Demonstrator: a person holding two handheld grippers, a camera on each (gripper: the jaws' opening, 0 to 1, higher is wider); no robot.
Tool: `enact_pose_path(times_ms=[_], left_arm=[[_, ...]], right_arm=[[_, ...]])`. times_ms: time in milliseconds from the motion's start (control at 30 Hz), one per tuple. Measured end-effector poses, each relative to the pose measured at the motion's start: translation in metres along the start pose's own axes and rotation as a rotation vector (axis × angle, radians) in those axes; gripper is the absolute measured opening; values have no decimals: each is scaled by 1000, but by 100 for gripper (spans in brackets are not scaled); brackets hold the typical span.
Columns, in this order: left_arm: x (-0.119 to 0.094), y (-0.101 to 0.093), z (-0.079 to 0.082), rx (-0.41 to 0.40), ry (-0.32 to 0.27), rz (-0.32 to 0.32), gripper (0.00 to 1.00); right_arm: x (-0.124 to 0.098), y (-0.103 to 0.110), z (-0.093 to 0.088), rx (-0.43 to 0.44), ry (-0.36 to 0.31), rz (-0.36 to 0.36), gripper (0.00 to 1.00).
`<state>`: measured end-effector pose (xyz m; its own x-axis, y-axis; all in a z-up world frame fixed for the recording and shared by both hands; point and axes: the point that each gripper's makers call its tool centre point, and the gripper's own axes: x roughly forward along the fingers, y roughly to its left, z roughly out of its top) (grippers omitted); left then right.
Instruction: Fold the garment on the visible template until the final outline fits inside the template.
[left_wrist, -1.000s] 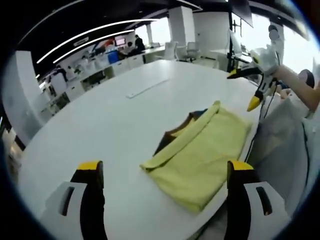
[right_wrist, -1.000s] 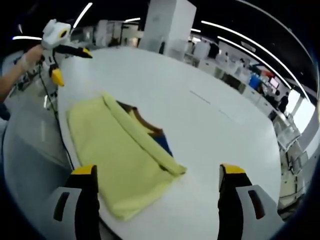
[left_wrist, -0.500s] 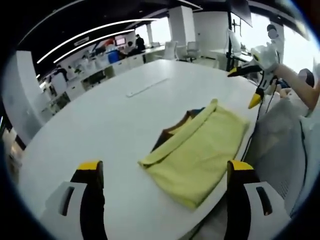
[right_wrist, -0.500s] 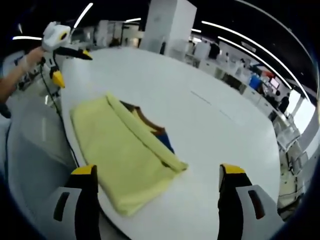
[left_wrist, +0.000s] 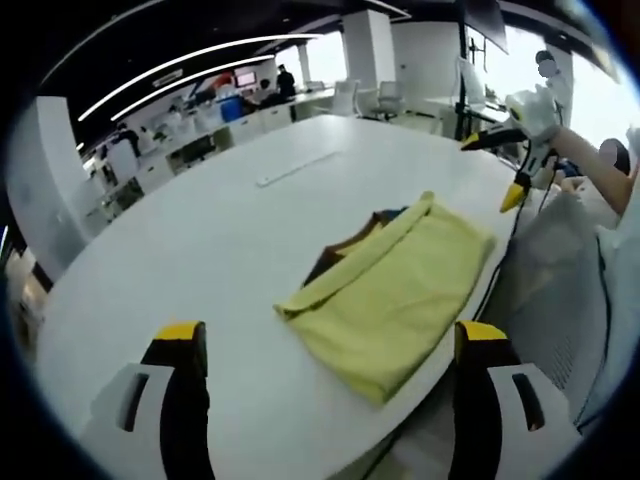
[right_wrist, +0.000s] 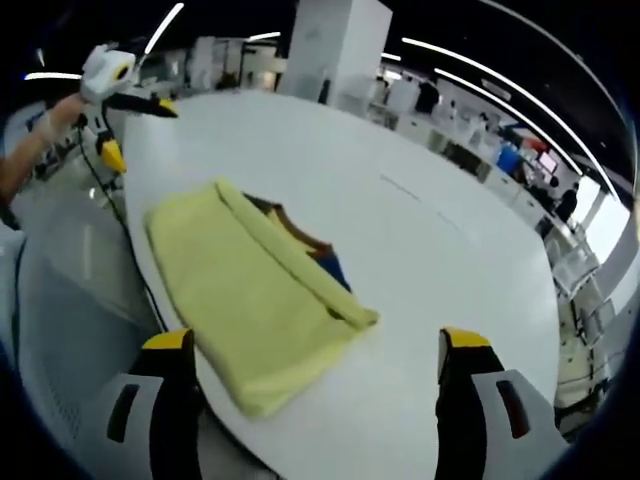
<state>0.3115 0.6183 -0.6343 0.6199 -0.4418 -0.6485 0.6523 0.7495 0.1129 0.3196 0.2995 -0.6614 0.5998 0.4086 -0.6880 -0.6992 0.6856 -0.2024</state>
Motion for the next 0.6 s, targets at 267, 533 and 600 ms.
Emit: enact_pose_path(times_ms=[267, 533, 600], left_arm=[[-2, -2, -11, -13, 20, 0, 100], [1, -6, -34, -45, 64, -10, 99], [1, -6, -36, -57, 62, -9, 99]], right_arm=[[0, 5, -9, 7, 20, 14, 100], [2, 8, -22, 29, 44, 21, 100], [2, 9, -25, 32, 50, 25, 100]])
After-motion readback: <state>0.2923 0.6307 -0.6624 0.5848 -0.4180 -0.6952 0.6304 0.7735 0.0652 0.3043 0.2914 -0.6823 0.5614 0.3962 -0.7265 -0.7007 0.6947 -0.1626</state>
